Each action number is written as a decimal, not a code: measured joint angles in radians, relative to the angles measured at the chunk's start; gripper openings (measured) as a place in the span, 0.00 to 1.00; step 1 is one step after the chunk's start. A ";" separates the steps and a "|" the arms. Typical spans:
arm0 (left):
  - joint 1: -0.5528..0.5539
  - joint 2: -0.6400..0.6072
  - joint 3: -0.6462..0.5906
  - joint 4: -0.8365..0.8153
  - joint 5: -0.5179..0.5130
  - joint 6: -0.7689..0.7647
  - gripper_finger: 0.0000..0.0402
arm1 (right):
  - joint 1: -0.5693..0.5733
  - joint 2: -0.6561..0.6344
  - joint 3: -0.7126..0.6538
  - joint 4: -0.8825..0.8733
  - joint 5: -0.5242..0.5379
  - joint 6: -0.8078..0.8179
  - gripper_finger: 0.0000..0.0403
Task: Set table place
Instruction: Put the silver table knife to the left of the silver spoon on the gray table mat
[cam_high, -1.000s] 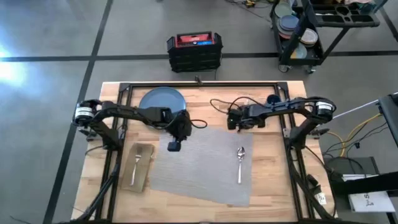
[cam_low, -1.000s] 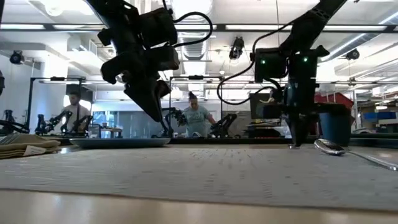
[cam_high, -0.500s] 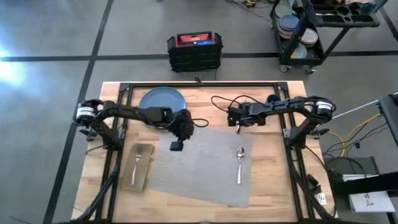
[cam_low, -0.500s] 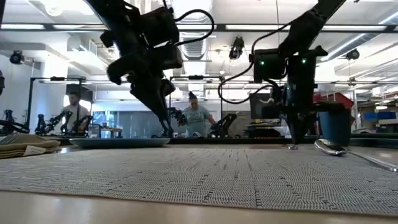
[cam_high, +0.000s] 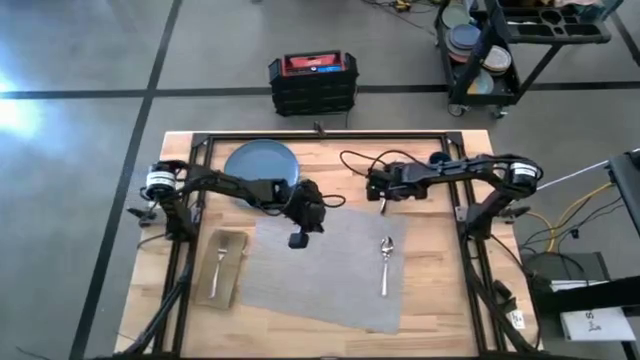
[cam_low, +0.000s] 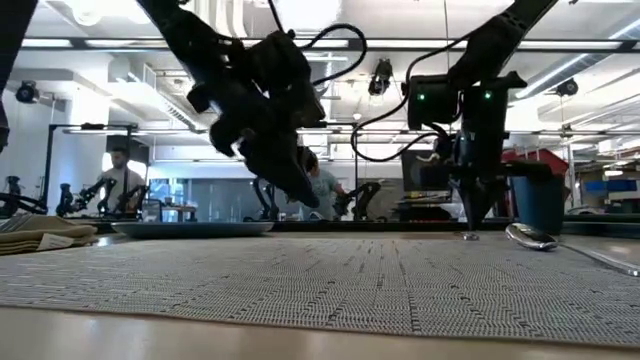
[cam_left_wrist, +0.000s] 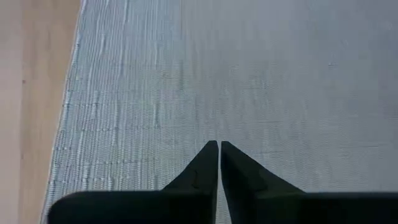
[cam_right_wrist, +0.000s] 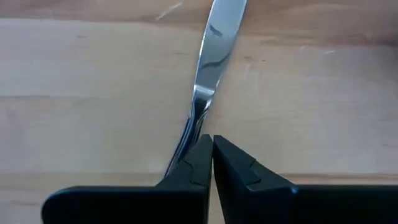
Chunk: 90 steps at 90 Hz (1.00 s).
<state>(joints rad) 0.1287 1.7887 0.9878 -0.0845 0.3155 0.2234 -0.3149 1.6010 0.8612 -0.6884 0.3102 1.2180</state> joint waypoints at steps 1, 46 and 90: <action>0.001 0.004 0.000 -0.002 -0.005 0.000 0.00 | 0.000 0.000 0.000 0.000 0.000 0.000 0.00; 0.012 0.067 0.002 -0.024 -0.124 0.025 0.00 | -0.014 0.004 0.000 0.048 -0.025 -0.049 0.00; 0.012 0.067 0.001 -0.028 -0.126 0.027 0.00 | -0.019 0.004 -0.001 0.069 -0.060 -0.064 0.00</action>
<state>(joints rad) 0.1410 1.8561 0.9890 -0.1122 0.1894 0.2501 -0.3344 1.6047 0.8600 -0.6192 0.2499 1.1542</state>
